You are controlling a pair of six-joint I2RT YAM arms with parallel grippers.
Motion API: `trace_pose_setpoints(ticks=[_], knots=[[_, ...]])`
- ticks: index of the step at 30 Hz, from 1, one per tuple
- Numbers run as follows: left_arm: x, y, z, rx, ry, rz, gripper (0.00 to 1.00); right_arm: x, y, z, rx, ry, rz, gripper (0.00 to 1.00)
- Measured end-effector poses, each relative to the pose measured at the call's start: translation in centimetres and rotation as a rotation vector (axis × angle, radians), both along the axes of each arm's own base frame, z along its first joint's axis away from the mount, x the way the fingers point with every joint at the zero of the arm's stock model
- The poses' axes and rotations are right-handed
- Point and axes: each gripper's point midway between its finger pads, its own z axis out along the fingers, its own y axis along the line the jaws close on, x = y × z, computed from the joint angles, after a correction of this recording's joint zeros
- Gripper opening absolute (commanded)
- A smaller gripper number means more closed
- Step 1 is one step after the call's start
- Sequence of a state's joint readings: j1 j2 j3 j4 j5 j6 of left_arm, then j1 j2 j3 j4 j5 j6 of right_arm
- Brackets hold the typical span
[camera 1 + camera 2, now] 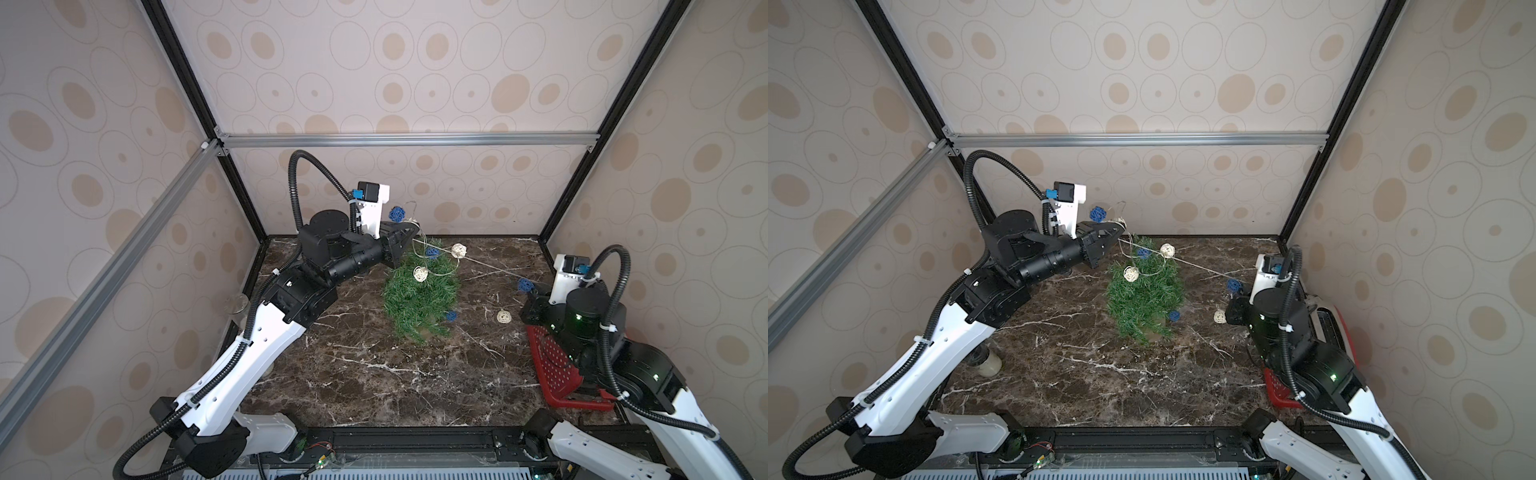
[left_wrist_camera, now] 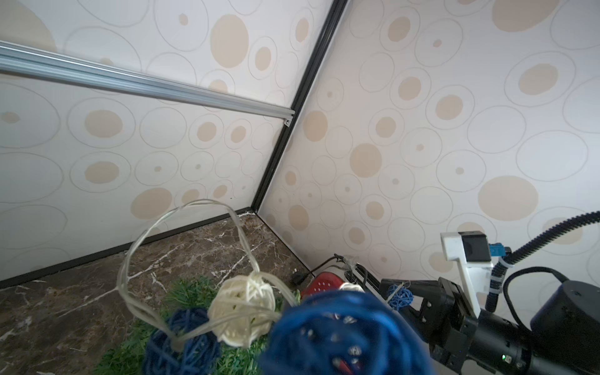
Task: Remove string lights from the small christmas tree
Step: Remove the light string from the Christmas tree.
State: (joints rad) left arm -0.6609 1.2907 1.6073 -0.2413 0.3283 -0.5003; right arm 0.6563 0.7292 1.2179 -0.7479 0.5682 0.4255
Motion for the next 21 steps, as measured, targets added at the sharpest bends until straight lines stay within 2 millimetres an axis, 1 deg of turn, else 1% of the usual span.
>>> trace_pose_setpoints(ticks=[2,5,8,10,12,14,16,18,21], knots=[[-0.3,-0.3,-0.2,0.005,0.007,-0.018,0.00,-0.4,-0.3,-0.1,0.003,-0.005,-0.001,0.00],[-0.5,-0.3,-0.3,0.015,0.012,-0.025,0.00,0.0,-0.3,-0.1,-0.021,-0.007,-0.010,0.00],[-0.7,0.0,0.6,0.014,-0.005,-0.014,0.00,1.6,-0.1,0.0,-0.086,-0.004,-0.039,0.00],[-0.8,0.2,1.4,0.006,-0.021,-0.010,0.00,3.1,-0.2,0.6,-0.106,-0.003,-0.072,0.00],[-0.9,0.3,2.0,0.002,-0.027,-0.012,0.00,5.1,-0.6,1.1,-0.115,-0.005,-0.104,0.00],[-0.6,0.0,2.0,0.007,-0.021,-0.014,0.00,6.2,-1.3,1.5,-0.127,-0.011,-0.126,0.00],[-0.1,-0.5,1.7,0.015,-0.010,-0.018,0.00,6.7,-2.2,2.4,-0.138,-0.028,-0.155,0.00],[0.6,-1.1,1.3,0.023,0.002,-0.023,0.00,6.6,-3.2,3.5,-0.148,-0.053,-0.185,0.00],[1.1,-2.0,1.2,0.025,0.009,-0.039,0.00,6.4,-4.4,4.3,-0.164,-0.075,-0.219,0.00]])
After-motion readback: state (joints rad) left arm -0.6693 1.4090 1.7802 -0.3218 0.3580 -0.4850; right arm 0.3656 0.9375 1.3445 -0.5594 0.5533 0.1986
